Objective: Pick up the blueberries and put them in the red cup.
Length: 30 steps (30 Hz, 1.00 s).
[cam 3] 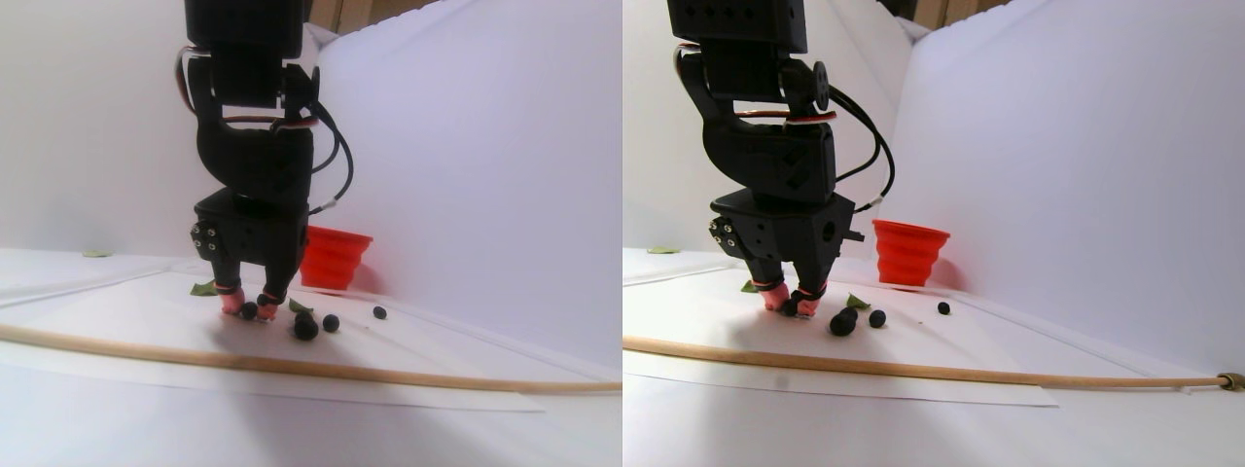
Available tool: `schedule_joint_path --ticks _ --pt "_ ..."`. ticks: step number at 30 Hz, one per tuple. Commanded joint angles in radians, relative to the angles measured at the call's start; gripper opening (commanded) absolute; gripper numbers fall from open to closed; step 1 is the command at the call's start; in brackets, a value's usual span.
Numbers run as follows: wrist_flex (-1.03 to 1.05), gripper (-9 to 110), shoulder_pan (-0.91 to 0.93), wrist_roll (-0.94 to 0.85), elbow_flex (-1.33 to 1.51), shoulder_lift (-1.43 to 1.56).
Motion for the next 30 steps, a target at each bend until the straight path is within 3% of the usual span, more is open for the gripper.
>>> schedule_joint_path --ticks 1,30 --pt "-0.023 11 0.002 -0.008 -0.032 0.026" --pt "-0.023 11 0.126 -0.183 -0.029 0.242"
